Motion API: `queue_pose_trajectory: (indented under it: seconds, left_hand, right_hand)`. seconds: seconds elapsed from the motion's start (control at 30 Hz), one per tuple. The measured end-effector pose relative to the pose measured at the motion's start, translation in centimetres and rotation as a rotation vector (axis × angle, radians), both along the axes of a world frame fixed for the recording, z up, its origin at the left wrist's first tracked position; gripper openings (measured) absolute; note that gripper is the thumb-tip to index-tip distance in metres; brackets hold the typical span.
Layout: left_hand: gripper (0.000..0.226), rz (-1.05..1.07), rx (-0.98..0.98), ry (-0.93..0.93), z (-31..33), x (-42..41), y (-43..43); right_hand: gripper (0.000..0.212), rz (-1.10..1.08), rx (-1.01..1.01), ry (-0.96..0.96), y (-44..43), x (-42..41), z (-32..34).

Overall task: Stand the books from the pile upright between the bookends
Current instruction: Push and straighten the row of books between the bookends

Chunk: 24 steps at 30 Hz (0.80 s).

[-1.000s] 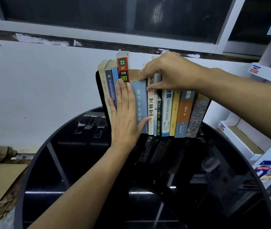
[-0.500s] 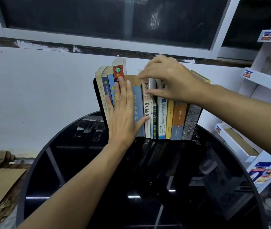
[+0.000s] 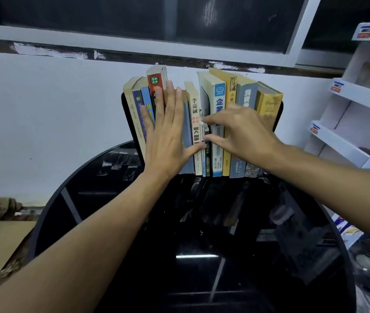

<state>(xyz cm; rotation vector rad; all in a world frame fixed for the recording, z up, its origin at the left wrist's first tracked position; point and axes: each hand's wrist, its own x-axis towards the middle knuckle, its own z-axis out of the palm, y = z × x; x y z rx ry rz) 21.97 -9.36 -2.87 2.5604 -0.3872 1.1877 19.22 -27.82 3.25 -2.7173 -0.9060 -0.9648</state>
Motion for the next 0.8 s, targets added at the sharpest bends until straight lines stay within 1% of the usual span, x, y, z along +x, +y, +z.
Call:
queue_pose_trajectory:
  seconds: [0.2, 0.8]
  left_hand:
    - [0.134, 0.015, 0.000, -0.007, -0.1, 0.3, -0.3]
    - [0.134, 0.028, -0.020, -0.038, -0.5, 0.9, -0.5]
  right_hand:
    - [0.034, -0.032, 0.001, -0.028, 0.9, 0.8, -0.7]
    - [0.028, -0.021, 0.015, -0.046, 0.7, 2.3, -1.1]
